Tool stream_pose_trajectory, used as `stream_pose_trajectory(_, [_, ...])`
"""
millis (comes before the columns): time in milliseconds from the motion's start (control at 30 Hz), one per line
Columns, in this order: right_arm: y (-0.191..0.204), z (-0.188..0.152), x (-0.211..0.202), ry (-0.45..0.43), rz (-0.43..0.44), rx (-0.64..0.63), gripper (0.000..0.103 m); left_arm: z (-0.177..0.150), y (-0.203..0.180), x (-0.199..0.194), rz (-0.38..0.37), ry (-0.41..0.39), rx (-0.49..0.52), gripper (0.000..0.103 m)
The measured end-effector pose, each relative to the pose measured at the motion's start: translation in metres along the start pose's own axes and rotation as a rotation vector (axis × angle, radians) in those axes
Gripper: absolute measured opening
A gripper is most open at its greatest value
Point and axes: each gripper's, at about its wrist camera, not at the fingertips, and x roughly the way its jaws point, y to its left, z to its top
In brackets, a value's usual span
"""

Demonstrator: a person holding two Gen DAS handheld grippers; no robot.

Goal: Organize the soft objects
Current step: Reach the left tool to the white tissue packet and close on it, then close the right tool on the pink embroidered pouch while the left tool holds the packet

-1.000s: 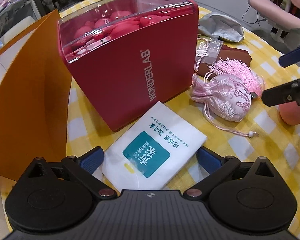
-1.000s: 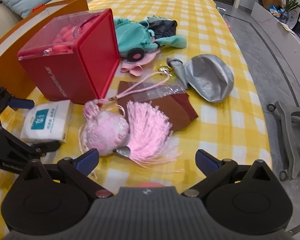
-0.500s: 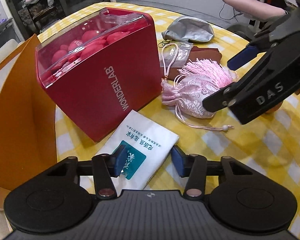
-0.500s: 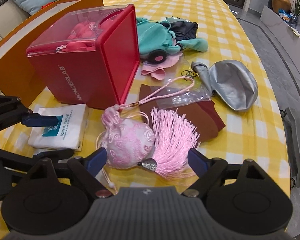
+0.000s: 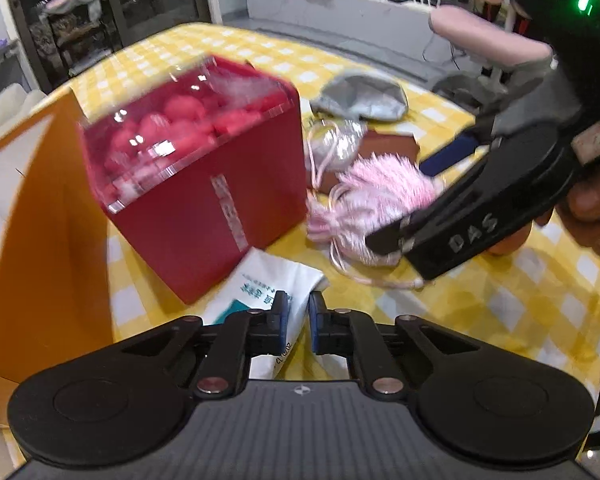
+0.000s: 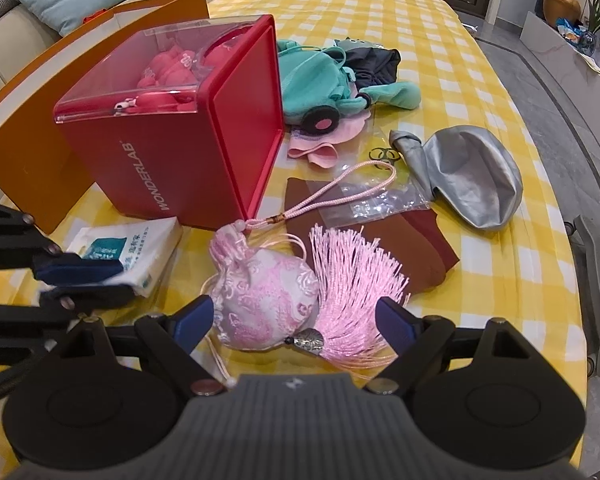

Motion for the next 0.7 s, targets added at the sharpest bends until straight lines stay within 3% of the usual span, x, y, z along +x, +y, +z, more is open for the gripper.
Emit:
stream_pose_trajectory(100, [0.001, 0.000, 0.002, 0.006, 0.001, -0.003, 0.086, 0.004, 0.005, -0.012, 0.057, -0.039, -0.024, 0.006])
stream_pose_trajectory(300, [0.005, 0.000, 0.002, 0.003, 0.002, -0.010, 0.086, 0.000, 0.022, -0.026, 0.088, -0.042, -0.078, 0.006])
stream_pose_trajectory(567, [0.011, 0.001, 0.001, -0.003, 0.011, -0.012, 0.086, -0.002, 0.047, -0.046, -0.062, -0.074, -0.246, 0.006])
stream_pose_trajectory(700, [0.013, 0.002, 0.003, 0.001, 0.014, -0.020, 0.086, -0.004, 0.056, -0.049, -0.059, -0.080, -0.293, 0.006])
